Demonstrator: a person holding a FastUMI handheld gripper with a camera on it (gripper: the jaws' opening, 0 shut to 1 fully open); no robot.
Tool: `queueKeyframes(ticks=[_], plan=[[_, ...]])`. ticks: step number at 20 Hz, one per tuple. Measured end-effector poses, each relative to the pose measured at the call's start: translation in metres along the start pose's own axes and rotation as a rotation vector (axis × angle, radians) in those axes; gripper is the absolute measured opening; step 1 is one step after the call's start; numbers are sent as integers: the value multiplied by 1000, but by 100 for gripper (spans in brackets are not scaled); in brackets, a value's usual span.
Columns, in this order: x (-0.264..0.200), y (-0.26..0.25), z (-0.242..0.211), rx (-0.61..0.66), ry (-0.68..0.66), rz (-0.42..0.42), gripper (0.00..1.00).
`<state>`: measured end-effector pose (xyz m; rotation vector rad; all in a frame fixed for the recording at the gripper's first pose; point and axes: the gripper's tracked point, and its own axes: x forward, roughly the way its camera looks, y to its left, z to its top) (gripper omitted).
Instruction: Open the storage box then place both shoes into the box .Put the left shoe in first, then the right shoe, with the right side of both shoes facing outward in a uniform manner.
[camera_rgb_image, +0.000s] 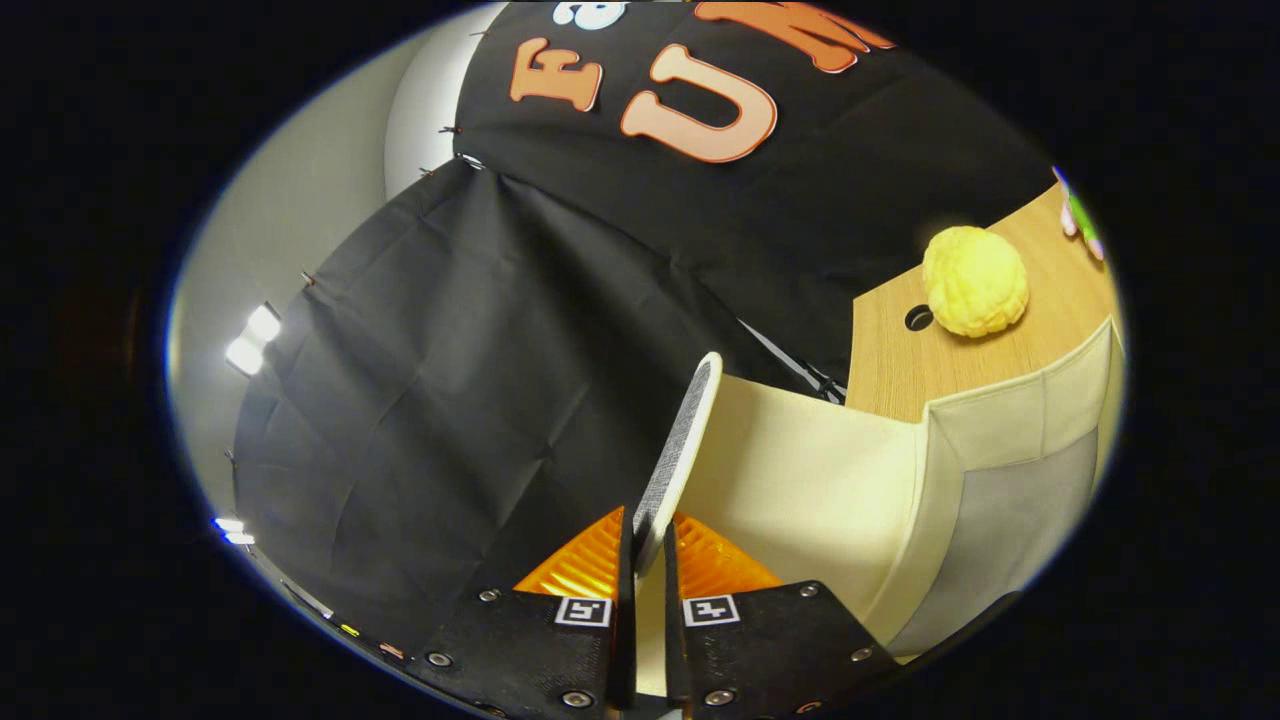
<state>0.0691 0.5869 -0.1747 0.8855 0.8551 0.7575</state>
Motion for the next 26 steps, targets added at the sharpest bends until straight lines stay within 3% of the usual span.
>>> queueKeyframes(ticks=[4, 7, 8, 11, 13, 15, 20, 26], plan=[[17, -18, -30, -33, 79, -93, 11], [23, -28, -46, -33, 135, -106, 16], [20, -28, -41, -59, 118, -115, 24], [-9, -19, -18, -129, 72, -98, 65], [-34, -22, -5, -211, 40, -115, 81], [-64, -31, 12, -301, 0, -158, 89], [-146, -43, 45, -455, -107, -241, 97], [-240, -97, 84, -549, -235, -423, 98]])
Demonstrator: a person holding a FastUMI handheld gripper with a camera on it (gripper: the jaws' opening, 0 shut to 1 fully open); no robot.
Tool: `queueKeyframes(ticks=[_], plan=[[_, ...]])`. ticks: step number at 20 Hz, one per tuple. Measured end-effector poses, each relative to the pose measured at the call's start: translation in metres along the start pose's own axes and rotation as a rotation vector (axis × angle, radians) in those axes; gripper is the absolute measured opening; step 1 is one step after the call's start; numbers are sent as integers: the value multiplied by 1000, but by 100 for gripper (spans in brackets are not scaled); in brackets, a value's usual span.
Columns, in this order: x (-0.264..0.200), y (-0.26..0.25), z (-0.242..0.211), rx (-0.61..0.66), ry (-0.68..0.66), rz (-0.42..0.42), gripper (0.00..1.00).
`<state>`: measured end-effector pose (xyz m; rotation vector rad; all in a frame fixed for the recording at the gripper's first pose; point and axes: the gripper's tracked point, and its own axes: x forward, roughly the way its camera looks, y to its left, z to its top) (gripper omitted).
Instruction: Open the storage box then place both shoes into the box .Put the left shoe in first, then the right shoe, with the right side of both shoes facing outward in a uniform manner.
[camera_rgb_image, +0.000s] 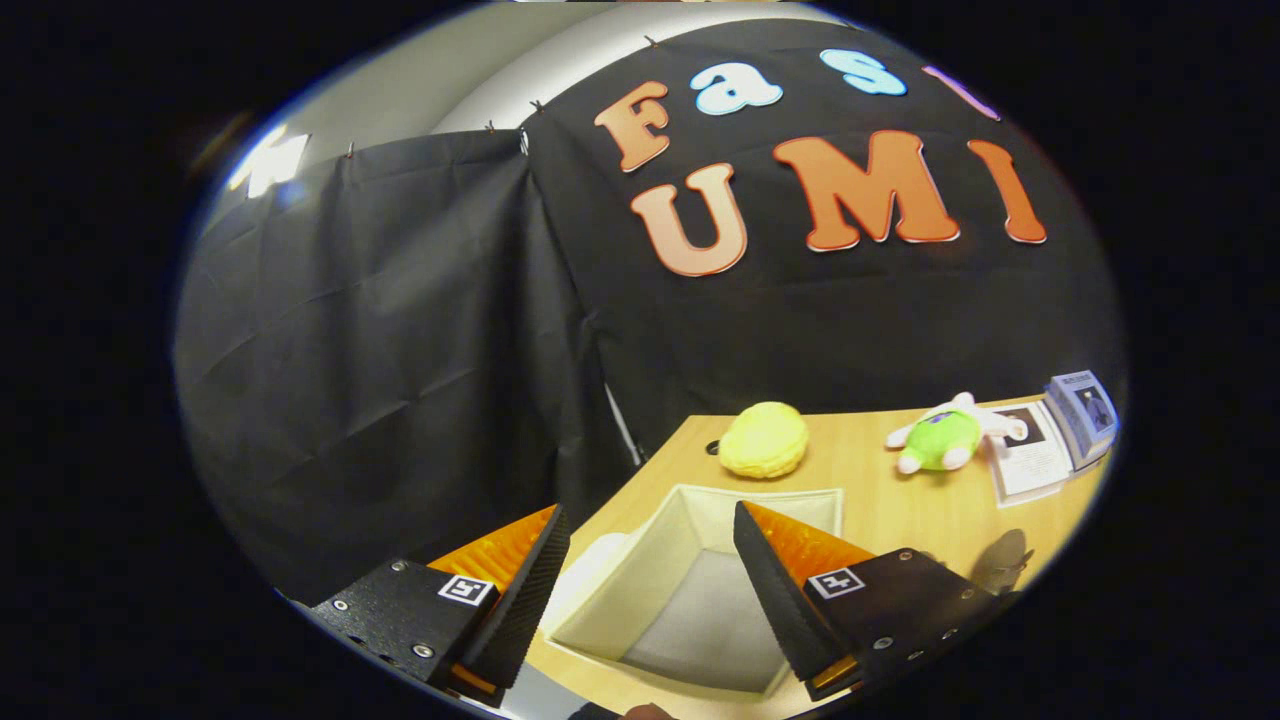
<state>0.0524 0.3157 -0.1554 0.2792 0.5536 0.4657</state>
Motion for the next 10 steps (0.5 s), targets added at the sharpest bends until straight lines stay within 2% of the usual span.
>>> queueKeyframes(ticks=[5, 10], plan=[[-44, -83, -20, -37, -4, -168, 98], [-56, -137, -75, -20, 103, -258, 98]])
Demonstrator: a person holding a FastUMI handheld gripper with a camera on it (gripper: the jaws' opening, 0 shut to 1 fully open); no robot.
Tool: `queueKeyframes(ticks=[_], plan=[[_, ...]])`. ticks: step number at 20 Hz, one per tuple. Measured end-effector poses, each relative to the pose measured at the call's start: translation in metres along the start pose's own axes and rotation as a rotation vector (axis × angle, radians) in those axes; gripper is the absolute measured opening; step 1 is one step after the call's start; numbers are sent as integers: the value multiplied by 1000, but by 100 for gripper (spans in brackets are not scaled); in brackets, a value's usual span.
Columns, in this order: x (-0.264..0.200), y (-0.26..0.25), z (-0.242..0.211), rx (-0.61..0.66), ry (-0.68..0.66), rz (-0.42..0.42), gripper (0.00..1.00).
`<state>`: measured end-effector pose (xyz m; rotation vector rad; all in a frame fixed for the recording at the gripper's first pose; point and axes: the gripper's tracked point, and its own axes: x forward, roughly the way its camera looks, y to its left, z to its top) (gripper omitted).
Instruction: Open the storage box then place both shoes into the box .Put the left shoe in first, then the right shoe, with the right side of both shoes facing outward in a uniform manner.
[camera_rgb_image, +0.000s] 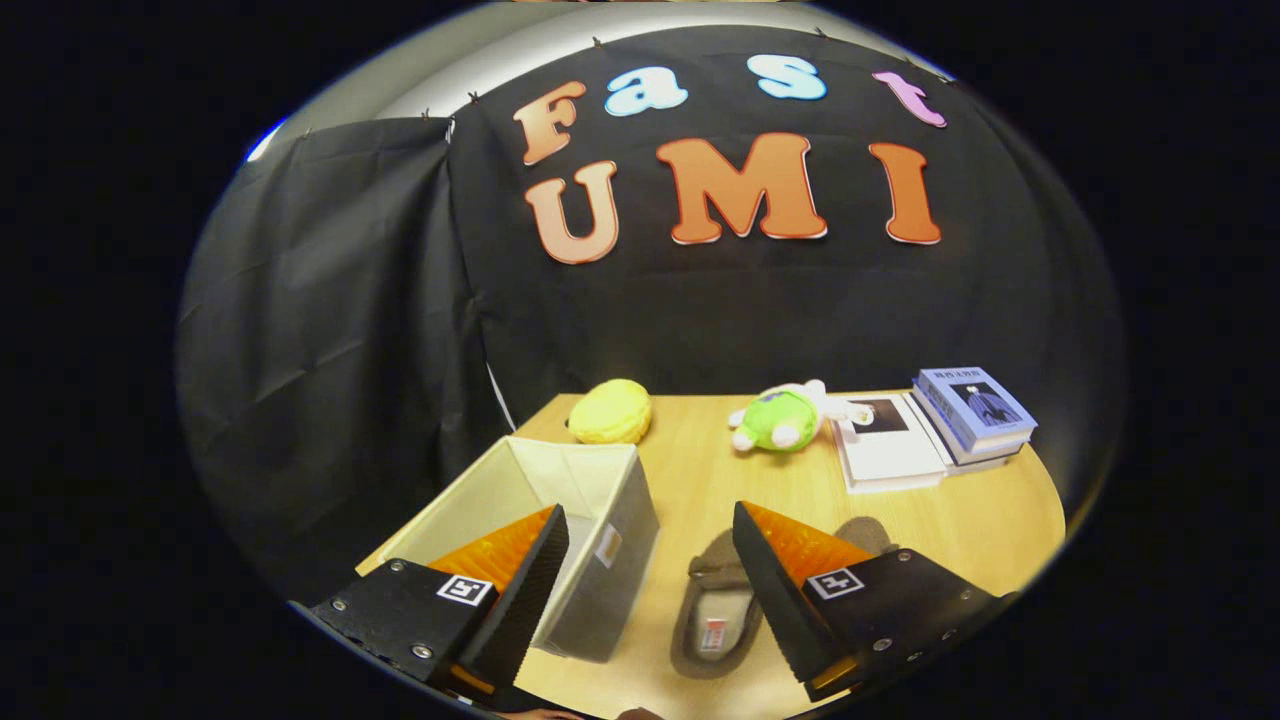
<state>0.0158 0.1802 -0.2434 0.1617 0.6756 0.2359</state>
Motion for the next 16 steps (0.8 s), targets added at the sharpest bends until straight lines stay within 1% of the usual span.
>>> queueKeyframes(ticks=[3, 6, 8, 9, 13, 16], plan=[[19, -21, -39, 45, 106, -13, 97], [33, -44, -69, 56, 204, -62, 95], [44, -56, -86, 69, 257, -88, 91], [49, -61, -95, 77, 286, -93, 87], [70, -72, -123, 99, 386, -117, 78], [87, -81, -140, 153, 444, -137, 68]])
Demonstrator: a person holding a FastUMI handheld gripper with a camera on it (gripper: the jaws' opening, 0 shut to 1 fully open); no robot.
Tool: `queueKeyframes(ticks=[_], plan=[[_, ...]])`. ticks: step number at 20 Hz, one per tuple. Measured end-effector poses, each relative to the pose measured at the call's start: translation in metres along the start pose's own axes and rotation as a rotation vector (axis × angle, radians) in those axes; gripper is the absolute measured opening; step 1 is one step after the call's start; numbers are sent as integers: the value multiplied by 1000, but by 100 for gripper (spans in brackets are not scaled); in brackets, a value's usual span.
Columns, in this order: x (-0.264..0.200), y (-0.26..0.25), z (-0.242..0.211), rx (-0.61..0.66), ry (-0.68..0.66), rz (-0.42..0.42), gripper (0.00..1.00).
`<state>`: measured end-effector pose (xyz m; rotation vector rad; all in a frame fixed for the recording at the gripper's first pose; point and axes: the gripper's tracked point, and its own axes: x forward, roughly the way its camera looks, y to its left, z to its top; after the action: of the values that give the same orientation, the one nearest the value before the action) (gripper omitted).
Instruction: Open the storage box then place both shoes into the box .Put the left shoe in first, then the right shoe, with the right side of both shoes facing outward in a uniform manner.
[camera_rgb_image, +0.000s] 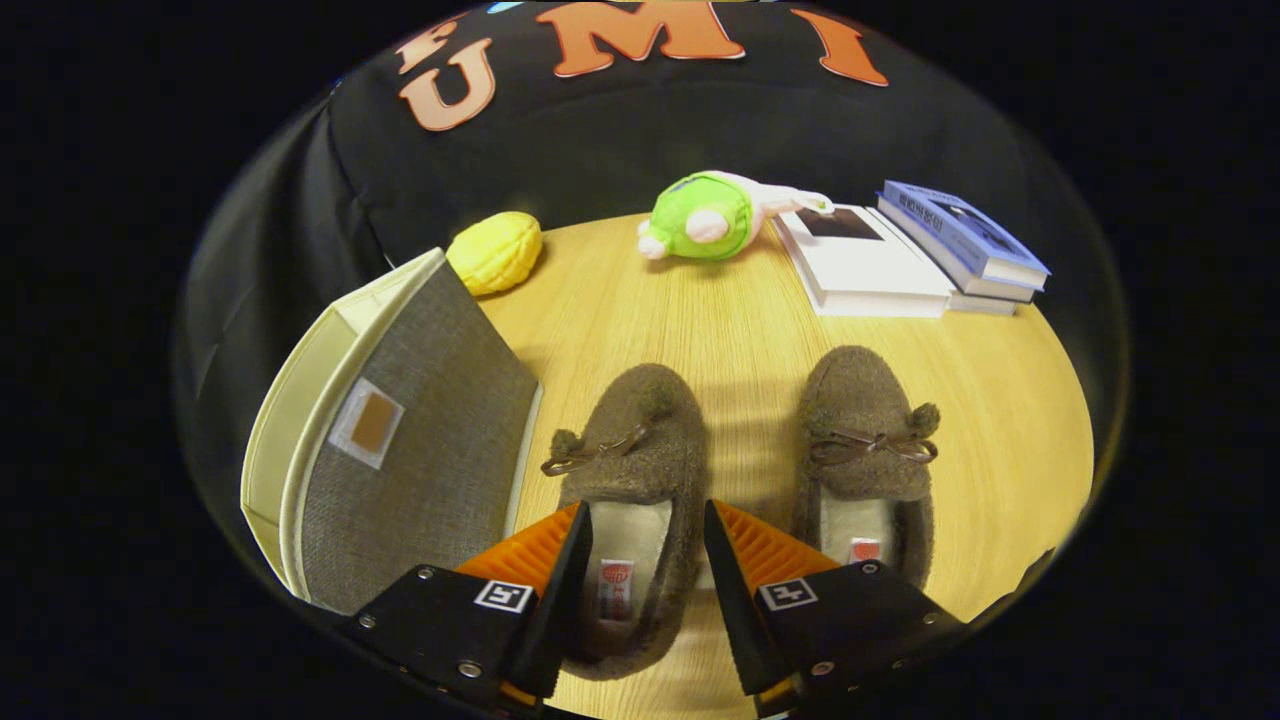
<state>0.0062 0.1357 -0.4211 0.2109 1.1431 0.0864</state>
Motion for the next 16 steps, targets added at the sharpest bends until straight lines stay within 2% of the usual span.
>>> queueKeyframes(ticks=[3, 6, 7, 9, 13, 16], plan=[[18, -18, 0, -1, 19, -67, 54], [31, -16, 2, 67, 28, -62, 43], [36, -14, 2, 112, 43, -52, 33], [38, -15, 6, 144, 32, -49, 21], [38, -13, 7, 224, 36, -35, 6], [24, -10, 19, 258, -1, -12, 4]])
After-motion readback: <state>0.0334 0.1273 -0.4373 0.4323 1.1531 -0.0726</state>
